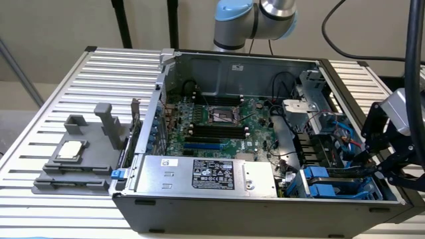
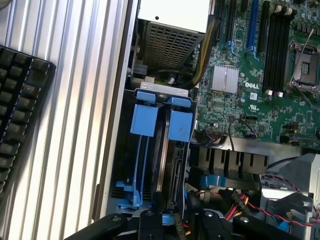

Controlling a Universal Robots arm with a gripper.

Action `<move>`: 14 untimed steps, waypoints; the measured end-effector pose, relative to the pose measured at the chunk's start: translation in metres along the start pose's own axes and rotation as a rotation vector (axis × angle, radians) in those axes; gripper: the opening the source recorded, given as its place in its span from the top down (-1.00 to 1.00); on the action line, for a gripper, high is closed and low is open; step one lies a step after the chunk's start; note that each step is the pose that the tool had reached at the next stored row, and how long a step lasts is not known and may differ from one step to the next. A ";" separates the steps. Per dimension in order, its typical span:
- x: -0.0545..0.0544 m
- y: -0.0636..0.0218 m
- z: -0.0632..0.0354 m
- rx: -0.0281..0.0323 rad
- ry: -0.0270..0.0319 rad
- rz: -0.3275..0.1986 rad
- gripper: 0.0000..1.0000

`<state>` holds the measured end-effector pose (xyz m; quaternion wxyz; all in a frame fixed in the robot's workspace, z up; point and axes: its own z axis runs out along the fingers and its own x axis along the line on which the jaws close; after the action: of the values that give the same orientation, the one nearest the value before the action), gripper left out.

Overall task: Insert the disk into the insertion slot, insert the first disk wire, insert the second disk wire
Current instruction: 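Insert the first disk wire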

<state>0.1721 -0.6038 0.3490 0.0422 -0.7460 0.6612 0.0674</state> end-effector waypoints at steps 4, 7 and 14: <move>-0.001 -0.0011 0.0010 -0.0015 -0.0006 -0.011 0.33; -0.003 -0.0020 0.0019 -0.0028 -0.0007 -0.019 0.33; -0.005 -0.0050 0.0038 -0.0057 -0.0019 -0.038 0.33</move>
<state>0.1763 -0.5975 0.3460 0.0420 -0.7586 0.6466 0.0691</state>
